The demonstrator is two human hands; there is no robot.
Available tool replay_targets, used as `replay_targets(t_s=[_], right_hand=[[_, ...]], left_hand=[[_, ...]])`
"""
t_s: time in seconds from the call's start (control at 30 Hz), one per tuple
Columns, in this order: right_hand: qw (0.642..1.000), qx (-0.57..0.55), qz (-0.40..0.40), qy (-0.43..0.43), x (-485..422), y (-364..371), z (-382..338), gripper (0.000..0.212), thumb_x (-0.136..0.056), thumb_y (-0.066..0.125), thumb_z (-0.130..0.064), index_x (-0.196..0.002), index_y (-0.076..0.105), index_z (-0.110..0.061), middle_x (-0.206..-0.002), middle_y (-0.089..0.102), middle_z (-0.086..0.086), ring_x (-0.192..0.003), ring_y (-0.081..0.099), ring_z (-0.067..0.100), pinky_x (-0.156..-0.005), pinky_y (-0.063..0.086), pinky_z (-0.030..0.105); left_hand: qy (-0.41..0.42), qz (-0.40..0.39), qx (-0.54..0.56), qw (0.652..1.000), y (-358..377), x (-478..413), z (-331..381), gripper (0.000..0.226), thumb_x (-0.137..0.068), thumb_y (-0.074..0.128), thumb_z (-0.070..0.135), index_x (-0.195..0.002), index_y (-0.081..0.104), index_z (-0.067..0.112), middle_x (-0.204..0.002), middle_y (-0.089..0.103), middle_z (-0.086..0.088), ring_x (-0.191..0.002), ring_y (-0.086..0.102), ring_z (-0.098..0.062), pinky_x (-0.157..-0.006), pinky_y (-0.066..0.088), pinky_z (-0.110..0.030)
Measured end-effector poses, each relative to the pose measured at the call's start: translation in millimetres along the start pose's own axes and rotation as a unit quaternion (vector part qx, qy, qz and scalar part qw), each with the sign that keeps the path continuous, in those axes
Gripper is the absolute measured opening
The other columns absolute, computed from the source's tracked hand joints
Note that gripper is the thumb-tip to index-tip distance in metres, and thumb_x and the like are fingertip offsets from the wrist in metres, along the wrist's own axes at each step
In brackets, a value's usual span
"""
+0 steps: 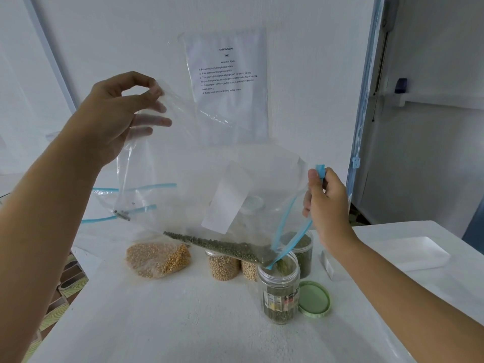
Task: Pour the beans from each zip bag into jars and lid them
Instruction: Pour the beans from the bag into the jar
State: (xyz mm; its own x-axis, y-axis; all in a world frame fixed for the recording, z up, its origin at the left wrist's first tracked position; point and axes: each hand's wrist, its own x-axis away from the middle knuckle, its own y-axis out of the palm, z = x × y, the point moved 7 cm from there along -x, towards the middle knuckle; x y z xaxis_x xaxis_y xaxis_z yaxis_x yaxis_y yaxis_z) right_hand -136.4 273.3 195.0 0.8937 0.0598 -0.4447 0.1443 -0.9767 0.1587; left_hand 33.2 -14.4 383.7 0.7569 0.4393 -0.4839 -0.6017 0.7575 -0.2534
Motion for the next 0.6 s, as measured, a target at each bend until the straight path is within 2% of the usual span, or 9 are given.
replay_targets(t_s=[0.47, 0.6], right_hand=[[1.000, -0.006, 0.008, 0.003, -1.2, -2.7, 2.2, 0.036, -0.107, 0.047, -0.037, -0.079, 0.037, -0.019, -0.053, 0.038, -0.008, -0.044, 0.036, 0.007, -0.046, 0.036, 0.023], [1.000, 0.001, 0.008, -0.006, -2.2, -3.1, 0.0, 0.035, -0.107, 0.047, -0.038, -0.078, 0.038, -0.021, -0.056, 0.040, -0.006, -0.044, 0.037, 0.006, -0.047, 0.037, 0.024]], left_hand=[[0.003, -0.005, 0.004, 1.000, 1.8, -0.3, 2.3, 0.009, -0.096, 0.068, 0.029, -0.088, 0.070, 0.031, -0.084, 0.070, 0.002, -0.088, 0.076, -0.025, -0.082, 0.046, -0.034], [0.005, -0.005, 0.007, 1.000, 2.6, -0.8, 2.4, 0.009, -0.097, 0.067, 0.029, -0.088, 0.069, 0.030, -0.082, 0.069, 0.003, -0.083, 0.077, -0.022, -0.075, 0.045, -0.031]])
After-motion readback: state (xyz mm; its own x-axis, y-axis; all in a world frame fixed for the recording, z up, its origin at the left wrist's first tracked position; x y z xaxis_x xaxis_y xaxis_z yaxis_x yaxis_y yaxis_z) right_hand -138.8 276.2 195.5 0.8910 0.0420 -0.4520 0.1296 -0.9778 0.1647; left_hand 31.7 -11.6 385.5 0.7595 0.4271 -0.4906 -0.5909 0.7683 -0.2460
